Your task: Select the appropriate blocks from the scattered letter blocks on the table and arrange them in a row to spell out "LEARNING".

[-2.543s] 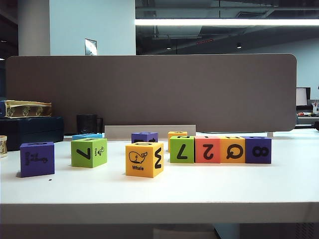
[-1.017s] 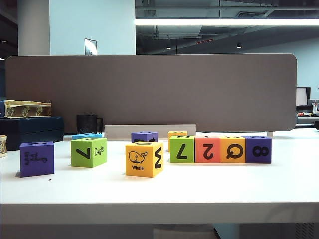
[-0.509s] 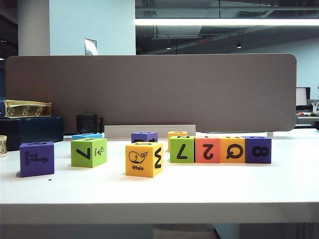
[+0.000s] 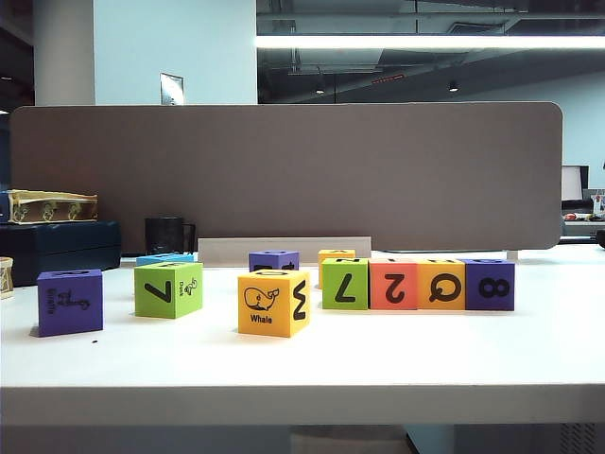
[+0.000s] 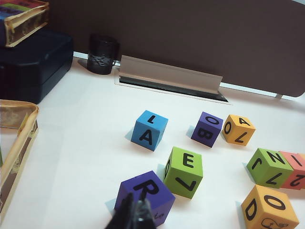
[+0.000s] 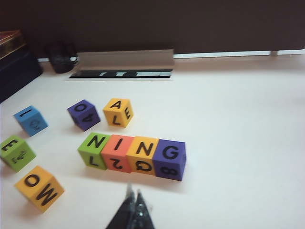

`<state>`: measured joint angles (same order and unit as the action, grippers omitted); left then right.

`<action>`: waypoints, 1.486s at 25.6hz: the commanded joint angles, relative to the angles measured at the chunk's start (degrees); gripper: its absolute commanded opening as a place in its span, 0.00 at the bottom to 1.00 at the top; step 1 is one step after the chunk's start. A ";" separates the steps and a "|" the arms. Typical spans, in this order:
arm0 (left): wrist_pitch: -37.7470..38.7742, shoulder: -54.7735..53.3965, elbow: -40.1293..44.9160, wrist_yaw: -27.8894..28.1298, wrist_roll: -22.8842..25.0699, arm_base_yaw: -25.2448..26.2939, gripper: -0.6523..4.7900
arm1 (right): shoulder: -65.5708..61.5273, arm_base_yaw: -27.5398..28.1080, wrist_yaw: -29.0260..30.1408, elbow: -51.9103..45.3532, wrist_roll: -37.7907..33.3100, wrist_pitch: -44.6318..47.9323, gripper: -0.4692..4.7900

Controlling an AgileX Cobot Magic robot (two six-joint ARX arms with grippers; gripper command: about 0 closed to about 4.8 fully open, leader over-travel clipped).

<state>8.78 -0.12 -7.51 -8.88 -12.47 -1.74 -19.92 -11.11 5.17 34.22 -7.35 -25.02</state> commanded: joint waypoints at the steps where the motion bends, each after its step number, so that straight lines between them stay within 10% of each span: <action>1: 0.39 -0.07 -1.14 -0.39 0.24 -0.02 0.11 | -2.19 -0.04 2.86 1.90 0.35 -0.09 0.09; 18: 3.34 -5.31 -8.46 -3.32 0.39 -0.02 0.11 | -12.46 -2.95 4.15 10.71 4.63 -5.20 0.09; 38: 3.72 -46.88 -30.34 -9.38 12.20 -0.04 0.11 | -17.88 -16.15 3.74 11.13 6.34 -7.10 0.09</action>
<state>12.82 -45.95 -36.80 -17.87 -2.48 -1.74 -37.39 -26.85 8.99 45.01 -1.17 -32.40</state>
